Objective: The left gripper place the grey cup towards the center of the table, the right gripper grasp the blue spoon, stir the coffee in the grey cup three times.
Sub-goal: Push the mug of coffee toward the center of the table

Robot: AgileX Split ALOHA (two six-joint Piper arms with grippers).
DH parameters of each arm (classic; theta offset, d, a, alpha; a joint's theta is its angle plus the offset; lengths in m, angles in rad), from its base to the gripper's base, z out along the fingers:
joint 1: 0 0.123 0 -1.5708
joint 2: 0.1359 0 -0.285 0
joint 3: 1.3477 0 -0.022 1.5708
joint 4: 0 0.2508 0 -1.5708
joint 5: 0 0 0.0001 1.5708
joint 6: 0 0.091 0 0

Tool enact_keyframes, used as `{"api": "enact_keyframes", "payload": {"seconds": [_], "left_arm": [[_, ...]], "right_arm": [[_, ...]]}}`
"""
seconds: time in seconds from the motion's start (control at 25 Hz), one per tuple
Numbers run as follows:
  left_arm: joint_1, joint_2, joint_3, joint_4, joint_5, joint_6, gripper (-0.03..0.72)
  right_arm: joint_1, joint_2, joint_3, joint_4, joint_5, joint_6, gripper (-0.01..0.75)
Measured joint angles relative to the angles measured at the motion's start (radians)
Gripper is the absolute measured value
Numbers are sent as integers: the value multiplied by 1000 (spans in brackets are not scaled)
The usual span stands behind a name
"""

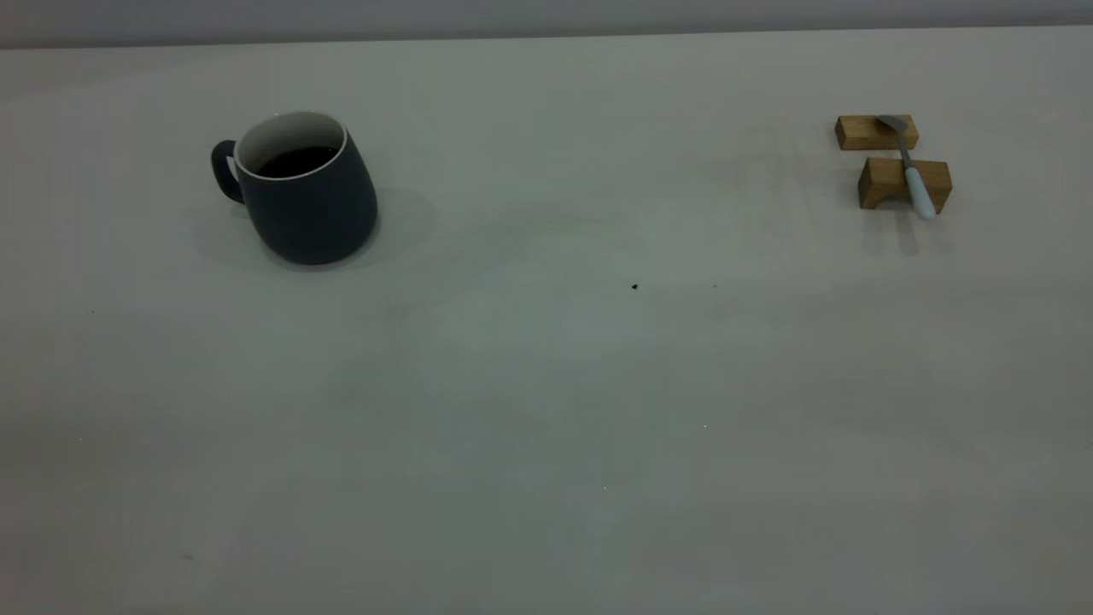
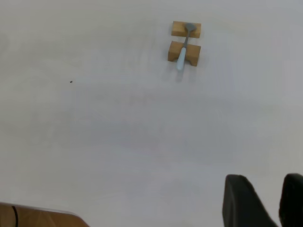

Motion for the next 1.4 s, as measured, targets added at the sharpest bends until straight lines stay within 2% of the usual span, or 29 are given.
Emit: {"api": "enact_keyframes", "payload": {"seconds": [1.2,1.4], "left_arm": [[-9,1,0,-12,6,-4,239],[-12,94,-45,-10,23,-11,239]], "right_arm": [[0,0,0,0,0,0,238],[0,0,0,0,0,0,238]]}}
